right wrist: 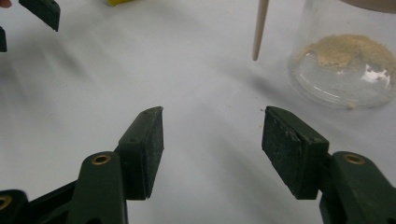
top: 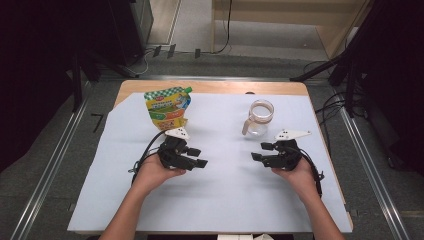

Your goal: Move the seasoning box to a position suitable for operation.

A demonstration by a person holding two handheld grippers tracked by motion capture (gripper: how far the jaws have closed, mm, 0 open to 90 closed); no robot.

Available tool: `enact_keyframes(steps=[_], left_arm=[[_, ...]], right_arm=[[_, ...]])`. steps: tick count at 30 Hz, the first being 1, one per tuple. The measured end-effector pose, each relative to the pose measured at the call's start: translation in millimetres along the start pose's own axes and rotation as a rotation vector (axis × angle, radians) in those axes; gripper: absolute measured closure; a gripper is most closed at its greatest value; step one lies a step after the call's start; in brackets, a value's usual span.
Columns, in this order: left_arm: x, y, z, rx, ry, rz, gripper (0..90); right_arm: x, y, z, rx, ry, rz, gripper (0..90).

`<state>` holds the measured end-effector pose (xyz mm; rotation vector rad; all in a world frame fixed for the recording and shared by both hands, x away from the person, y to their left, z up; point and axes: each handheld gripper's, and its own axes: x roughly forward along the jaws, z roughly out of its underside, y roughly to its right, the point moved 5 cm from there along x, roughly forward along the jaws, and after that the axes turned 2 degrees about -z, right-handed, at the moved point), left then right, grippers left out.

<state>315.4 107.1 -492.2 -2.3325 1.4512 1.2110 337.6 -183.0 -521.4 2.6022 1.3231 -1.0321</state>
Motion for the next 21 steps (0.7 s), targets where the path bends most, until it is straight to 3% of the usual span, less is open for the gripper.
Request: enact_keyframes(steps=[11,21], left_arm=[[4.8,2.5,1.4,0.010,-0.033,-0.014,44.5],[0.1,4.0,1.3,0.010,-0.016,-0.005,45.2]], right_arm=[[-8.1,13.9,-3.2,0.031,0.034,0.037,36.4],[-12.9,26.2,-6.8,0.043,0.078,0.082,36.7]])
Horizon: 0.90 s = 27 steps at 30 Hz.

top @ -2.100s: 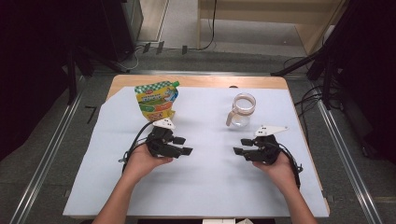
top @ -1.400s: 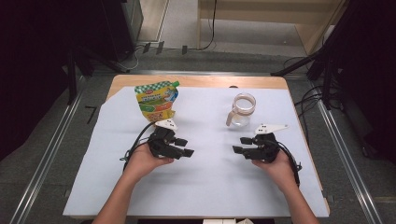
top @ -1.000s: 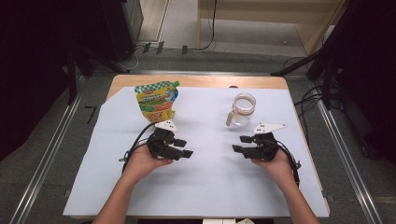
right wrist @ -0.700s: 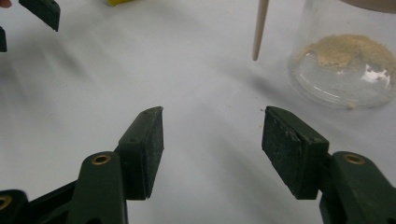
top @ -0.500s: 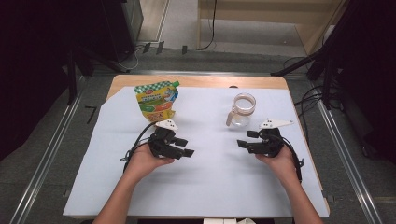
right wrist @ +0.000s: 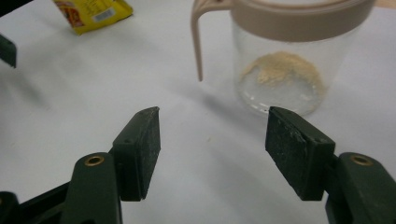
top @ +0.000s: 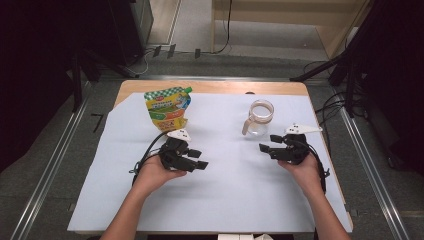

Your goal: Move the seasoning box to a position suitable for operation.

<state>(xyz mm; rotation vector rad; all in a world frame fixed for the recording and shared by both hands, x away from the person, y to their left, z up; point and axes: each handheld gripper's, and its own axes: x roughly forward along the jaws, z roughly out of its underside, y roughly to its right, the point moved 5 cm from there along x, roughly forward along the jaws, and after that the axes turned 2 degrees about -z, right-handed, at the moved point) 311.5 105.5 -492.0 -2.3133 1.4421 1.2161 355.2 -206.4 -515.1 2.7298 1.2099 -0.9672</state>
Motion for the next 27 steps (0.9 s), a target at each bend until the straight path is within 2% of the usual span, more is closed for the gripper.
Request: enact_keyframes(steps=[1,7,9,15,17,18,19,20,23,24,27], left_arm=[[-0.4,0.0,0.1,0.000,0.001,0.001,45.2],[-1.4,0.0,2.3,0.001,-0.005,-0.003,44.9],[-2.2,0.3,2.4,0.003,0.000,-0.002,44.8],[-3.8,-1.4,4.4,0.002,-0.002,-0.009,44.7],[-3.9,-1.8,4.5,-0.003,0.002,-0.012,44.8],[-4.2,-2.0,4.5,-0.005,0.003,-0.011,44.8],[-4.4,-2.1,4.5,-0.006,0.004,-0.011,44.7],[-4.4,-2.0,4.3,-0.006,0.005,-0.010,44.8],[-3.8,-1.6,4.4,-0.001,0.002,-0.016,44.8],[-3.5,-1.4,4.7,-0.002,0.001,-0.016,44.8],[-2.8,-0.8,5.7,-0.003,-0.003,-0.020,44.9]], right_arm=[[0.3,5.3,-4.1,0.014,0.002,0.012,35.2],[3.1,15.8,-15.6,0.012,0.028,0.050,32.0],[10.1,22.3,-20.7,0.018,0.033,0.071,28.0],[25.6,31.6,-26.7,0.032,0.027,0.091,22.6],[35.8,35.4,-28.7,0.033,0.031,0.120,19.4],[35.8,35.4,-28.7,0.033,0.031,0.120,19.4],[42.2,37.7,-29.1,0.026,0.031,0.156,19.5],[44.9,38.9,-29.1,0.023,0.034,0.168,19.4],[49.7,41.3,-29.2,0.036,0.047,0.173,17.9],[54.0,43.6,-29.3,0.054,0.059,0.156,15.1],[58.3,46.0,-30.1,0.051,0.073,0.143,13.4]])
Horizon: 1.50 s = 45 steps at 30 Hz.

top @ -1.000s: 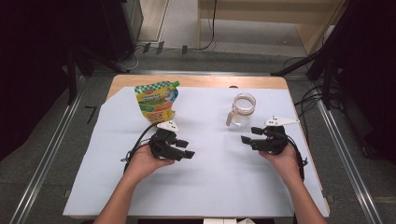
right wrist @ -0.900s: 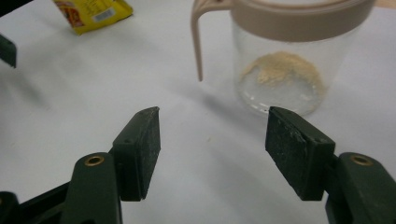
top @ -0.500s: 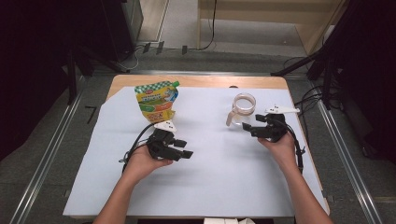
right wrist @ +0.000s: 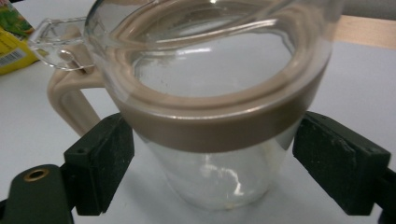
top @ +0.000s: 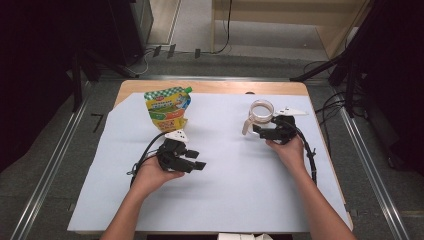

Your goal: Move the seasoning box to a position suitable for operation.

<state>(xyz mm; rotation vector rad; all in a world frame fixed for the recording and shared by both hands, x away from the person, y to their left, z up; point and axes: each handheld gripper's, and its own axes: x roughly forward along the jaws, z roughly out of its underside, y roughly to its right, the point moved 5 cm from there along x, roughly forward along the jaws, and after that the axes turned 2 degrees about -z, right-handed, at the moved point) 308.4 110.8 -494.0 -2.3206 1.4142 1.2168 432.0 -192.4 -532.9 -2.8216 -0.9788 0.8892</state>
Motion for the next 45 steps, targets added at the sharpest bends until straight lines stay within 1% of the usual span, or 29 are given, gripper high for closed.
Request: enact_keyframes(steps=[3,5,7,12,13,17,19,20,25,28,35,40,42,43,45], left_arm=[[-0.2,1.1,0.8,-0.001,0.002,0.004,44.9],[-0.5,2.0,1.6,-0.001,0.004,-0.001,45.0],[-0.4,3.5,3.9,0.001,-0.002,-0.007,45.0],[-1.0,5.2,6.8,-0.005,-0.003,-0.012,45.0],[-2.0,5.5,8.1,-0.007,-0.002,-0.013,45.0],[-4.9,5.7,11.1,-0.007,-0.002,-0.022,44.9],[-6.9,5.2,12.1,-0.011,0.003,-0.024,44.8],[-7.7,5.0,12.3,-0.016,0.006,-0.028,44.9],[-9.8,4.0,13.0,-0.017,0.012,-0.033,44.9],[-10.2,2.8,12.8,-0.018,0.013,-0.035,44.9],[-10.5,2.1,11.6,-0.020,0.017,-0.032,44.9],[-10.9,1.8,10.5,-0.026,0.025,-0.023,45.1],[-11.3,1.8,10.2,-0.031,0.029,-0.014,45.5],[-11.5,1.9,9.9,-0.033,0.032,-0.015,45.9],[-11.9,2.0,9.1,-0.038,0.040,-0.001,46.2]], right_arm=[[5.5,-1.3,-0.8,-0.030,0.012,0.024,11.9],[10.0,-2.6,-2.2,-0.044,0.031,0.045,11.3],[14.9,-3.2,-4.0,-0.046,0.048,0.057,10.4],[20.0,-2.2,-5.9,-0.033,0.062,0.046,9.6],[22.2,-2.3,-6.3,-0.023,0.070,0.043,9.3],[24.5,-3.4,-6.6,-0.029,0.081,0.047,9.9],[24.4,-3.2,-7.2,-0.023,0.080,0.051,10.3],[24.2,-3.7,-7.5,-0.027,0.081,0.055,10.6],[22.8,-4.4,-9.0,-0.040,0.087,0.076,11.7],[21.8,-4.5,-9.1,-0.050,0.087,0.076,11.9],[19.4,-8.2,-9.0,-0.053,0.083,0.074,12.1],[16.3,-12.4,-10.9,-0.067,0.086,0.066,12.1],[13.6,-14.8,-12.2,-0.069,0.090,0.069,12.1],[10.4,-17.6,-13.0,-0.077,0.095,0.061,12.1],[8.7,-19.3,-12.9,-0.082,0.095,0.060,12.1]])
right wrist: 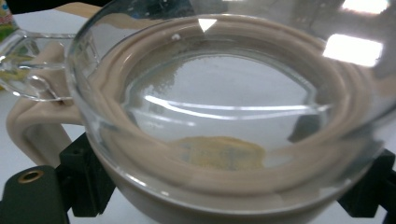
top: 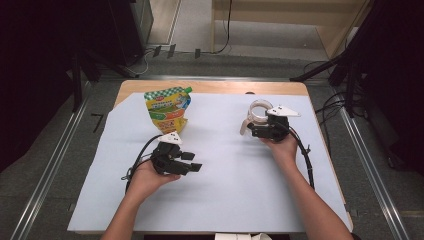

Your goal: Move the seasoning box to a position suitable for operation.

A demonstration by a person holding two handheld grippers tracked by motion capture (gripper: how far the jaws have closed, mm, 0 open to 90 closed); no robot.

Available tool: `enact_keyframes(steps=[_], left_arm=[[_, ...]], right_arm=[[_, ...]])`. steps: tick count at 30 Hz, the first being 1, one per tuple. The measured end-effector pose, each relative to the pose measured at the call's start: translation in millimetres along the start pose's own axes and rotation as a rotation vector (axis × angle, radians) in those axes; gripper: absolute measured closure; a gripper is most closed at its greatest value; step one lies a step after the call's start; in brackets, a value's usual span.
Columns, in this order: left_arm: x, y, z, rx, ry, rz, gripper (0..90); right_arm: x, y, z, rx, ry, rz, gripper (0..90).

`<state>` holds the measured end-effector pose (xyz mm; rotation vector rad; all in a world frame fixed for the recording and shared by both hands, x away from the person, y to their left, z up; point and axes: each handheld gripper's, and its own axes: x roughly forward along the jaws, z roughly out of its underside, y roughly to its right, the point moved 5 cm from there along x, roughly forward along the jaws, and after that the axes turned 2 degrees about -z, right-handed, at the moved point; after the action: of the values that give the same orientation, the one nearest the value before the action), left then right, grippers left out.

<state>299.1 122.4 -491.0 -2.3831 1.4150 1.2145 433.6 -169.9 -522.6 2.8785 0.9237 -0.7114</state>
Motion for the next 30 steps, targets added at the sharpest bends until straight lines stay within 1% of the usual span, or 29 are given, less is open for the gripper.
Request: enact_keyframes(steps=[2,5,7,10,12,13,15,17,19,20,22,26,27,29,30], left_arm=[[-0.3,0.0,-1.1,-0.006,0.004,0.009,46.0],[-0.8,-0.5,-1.6,-0.009,0.006,0.011,46.0],[-1.9,-1.5,-2.0,-0.009,0.011,0.007,46.0],[-3.0,-2.5,-2.5,-0.024,0.016,0.011,45.7],[-3.4,-3.9,-2.4,-0.022,0.016,0.003,45.1],[-3.4,-3.9,-2.4,-0.022,0.016,0.003,44.4],[-3.5,-4.0,-2.4,-0.021,0.016,0.003,44.1],[-3.4,-4.1,-2.4,-0.019,0.015,0.005,44.1],[-3.6,-4.0,-2.4,-0.019,0.015,0.004,44.1],[-3.7,-4.0,-2.5,-0.019,0.016,0.005,44.1],[-4.0,-3.9,-2.8,-0.019,0.021,0.008,43.8],[-3.2,-4.4,-2.4,-0.018,0.015,0.007,43.6],[-2.8,-4.5,-2.2,-0.018,0.014,0.007,43.6],[-2.2,-4.5,-1.9,-0.017,0.008,0.006,43.6],[-1.8,-3.9,-1.9,-0.015,0.008,0.006,43.5]], right_arm=[[-5.6,-6.1,0.8,-0.005,-0.007,-0.015,12.1],[-8.4,-9.6,1.3,-0.002,-0.006,-0.023,12.1],[-11.4,-15.2,1.4,-0.008,-0.012,-0.034,12.2],[-16.8,-23.2,0.8,-0.020,-0.010,-0.050,12.2],[-22.9,-29.7,-0.7,-0.018,-0.002,-0.065,12.2],[-22.9,-29.7,-0.7,-0.018,-0.002,-0.065,12.2],[-28.6,-34.6,-1.4,-0.013,0.003,-0.077,12.2],[-33.9,-41.6,-1.7,-0.031,0.002,-0.085,12.2],[-35.5,-44.3,-1.2,-0.039,0.003,-0.087,12.2],[-37.2,-48.0,-0.2,-0.040,0.006,-0.095,12.2],[-39.7,-56.8,3.3,-0.042,-0.007,-0.114,12.2],[-41.3,-71.7,9.0,-0.066,-0.024,-0.140,12.2],[-41.3,-71.7,9.0,-0.066,-0.024,-0.140,12.2],[-41.8,-79.1,11.6,-0.069,-0.031,-0.156,12.2],[-42.8,-85.8,13.8,-0.077,-0.035,-0.170,12.2]])
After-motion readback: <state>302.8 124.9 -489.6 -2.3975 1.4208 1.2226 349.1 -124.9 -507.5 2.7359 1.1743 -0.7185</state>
